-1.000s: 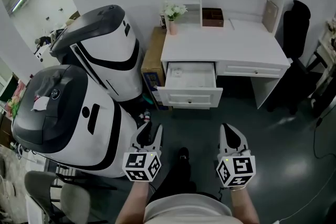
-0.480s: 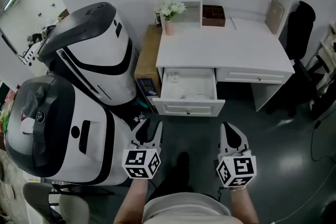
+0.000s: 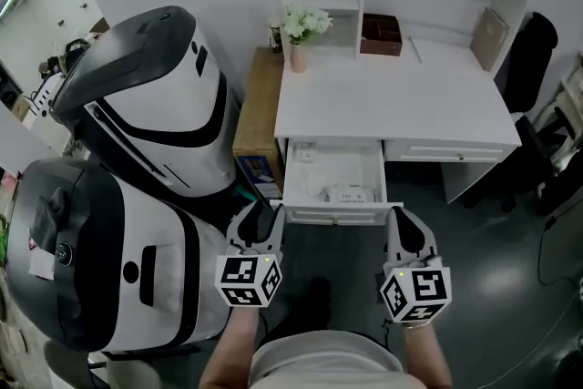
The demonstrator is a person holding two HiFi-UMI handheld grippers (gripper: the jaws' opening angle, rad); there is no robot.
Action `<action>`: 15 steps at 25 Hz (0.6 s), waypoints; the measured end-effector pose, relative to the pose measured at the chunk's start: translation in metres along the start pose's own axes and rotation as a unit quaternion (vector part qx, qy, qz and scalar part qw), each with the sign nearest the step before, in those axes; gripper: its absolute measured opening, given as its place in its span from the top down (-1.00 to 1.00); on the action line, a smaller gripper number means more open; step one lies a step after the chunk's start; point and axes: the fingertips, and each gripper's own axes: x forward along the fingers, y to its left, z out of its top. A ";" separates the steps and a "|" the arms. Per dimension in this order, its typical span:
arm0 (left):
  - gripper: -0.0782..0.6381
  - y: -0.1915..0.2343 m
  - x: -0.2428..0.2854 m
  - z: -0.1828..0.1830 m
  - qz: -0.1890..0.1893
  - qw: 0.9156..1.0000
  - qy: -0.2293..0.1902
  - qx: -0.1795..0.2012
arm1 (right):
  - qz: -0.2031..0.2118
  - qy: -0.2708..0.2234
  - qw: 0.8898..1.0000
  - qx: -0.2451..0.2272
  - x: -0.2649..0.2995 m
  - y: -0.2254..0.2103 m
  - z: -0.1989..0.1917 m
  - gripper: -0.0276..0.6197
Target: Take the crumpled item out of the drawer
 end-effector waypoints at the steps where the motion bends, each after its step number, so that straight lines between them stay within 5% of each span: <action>1: 0.36 0.004 0.006 0.002 -0.001 1.000 0.000 -0.001 | -0.001 -0.001 1.000 -0.001 0.007 0.000 0.003 0.91; 15: 0.36 0.028 0.058 0.008 -0.021 1.000 0.019 0.006 | -0.012 -0.004 1.000 -0.008 0.057 0.004 0.019 0.91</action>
